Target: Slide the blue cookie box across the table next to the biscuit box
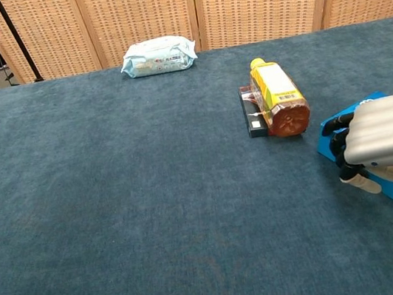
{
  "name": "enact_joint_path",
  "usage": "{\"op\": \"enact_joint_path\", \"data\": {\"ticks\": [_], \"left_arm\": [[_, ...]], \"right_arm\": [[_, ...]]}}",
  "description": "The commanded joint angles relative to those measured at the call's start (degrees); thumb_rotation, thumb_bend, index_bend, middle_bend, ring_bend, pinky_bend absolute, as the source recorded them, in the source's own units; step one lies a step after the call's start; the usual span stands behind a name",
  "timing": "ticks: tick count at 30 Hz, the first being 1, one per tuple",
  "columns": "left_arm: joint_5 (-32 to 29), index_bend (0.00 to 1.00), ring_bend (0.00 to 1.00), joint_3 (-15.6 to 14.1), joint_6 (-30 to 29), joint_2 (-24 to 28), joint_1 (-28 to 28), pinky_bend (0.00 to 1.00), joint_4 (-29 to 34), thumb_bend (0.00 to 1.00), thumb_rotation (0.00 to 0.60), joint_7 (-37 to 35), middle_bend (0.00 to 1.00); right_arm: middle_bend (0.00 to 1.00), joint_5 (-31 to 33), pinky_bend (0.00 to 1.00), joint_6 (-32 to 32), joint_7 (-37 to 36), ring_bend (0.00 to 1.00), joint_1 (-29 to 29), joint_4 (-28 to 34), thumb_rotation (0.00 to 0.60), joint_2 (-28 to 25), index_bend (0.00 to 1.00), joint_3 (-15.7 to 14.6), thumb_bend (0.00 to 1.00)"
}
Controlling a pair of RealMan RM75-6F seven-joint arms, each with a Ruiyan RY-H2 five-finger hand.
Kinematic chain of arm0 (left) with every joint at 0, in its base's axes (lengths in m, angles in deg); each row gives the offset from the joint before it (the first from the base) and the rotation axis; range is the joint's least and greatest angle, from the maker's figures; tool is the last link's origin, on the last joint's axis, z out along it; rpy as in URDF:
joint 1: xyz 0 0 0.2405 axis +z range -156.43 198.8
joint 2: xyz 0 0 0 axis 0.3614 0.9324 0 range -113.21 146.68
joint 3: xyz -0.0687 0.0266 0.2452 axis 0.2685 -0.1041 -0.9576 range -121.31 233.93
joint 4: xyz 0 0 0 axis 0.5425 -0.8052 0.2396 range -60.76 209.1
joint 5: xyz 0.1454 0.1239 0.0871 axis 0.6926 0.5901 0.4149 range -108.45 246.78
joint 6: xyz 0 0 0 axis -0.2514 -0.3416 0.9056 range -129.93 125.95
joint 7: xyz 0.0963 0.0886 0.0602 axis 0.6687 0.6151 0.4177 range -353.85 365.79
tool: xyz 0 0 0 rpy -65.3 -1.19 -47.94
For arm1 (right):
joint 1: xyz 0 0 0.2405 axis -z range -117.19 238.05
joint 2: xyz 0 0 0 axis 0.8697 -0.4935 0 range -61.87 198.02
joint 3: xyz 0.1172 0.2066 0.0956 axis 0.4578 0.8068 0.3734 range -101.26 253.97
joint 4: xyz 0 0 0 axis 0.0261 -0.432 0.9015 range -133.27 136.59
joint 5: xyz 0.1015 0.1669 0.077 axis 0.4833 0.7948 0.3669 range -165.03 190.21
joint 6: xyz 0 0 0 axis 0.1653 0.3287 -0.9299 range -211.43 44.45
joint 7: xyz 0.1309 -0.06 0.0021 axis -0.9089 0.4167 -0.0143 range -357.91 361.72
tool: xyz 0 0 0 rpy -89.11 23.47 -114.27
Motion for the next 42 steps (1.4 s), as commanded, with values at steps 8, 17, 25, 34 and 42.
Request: {"op": "enact_joint_path", "data": {"ticks": [8, 17, 25, 34, 42], "left_arm": [[0.2, 0.0, 0.0, -0.1, 0.3, 0.0, -0.1, 0.0, 0.3, 0.0, 0.6, 0.6, 0.0], [0.3, 0.0, 0.0, 0.0, 0.3, 0.0, 0.0, 0.0, 0.5, 0.0, 0.6, 0.7, 0.0], [0.2, 0.0, 0.0, 0.0, 0.6, 0.0, -0.1, 0.0, 0.4, 0.0, 0.6, 0.5, 0.0], [0.9, 0.0, 0.0, -0.1, 0.5, 0.0, -0.2, 0.0, 0.5, 0.0, 0.6, 0.7, 0.0], [1.0, 0.0, 0.0, -0.1, 0.4, 0.0, -0.1, 0.0, 0.6, 0.0, 0.6, 0.8, 0.0]], "right_arm": [[0.45, -2.7, 0.09, 0.3, -2.1, 0.25, 2.2, -3.9, 0.6, -1.8, 0.54, 0.1, 1.0], [0.45, -2.9, 0.09, 0.2, -4.0, 0.25, 3.2, -6.2, 0.6, -1.5, 0.54, 2.3, 1.0], [0.44, -13.4, 0.09, 7.9, -17.3, 0.25, 5.0, 0.0, 0.6, -7.7, 0.54, 3.2, 1.0], [0.0, -26.6, 0.08, 27.6, -33.7, 0.01, 11.1, -6.9, 0.6, -12.0, 0.01, 3.3, 0.0], [0.0, -26.1, 0.0, 31.1, -39.7, 0.0, 16.3, -18.5, 0.6, -7.0, 0.0, 2.8, 0.0]]}}
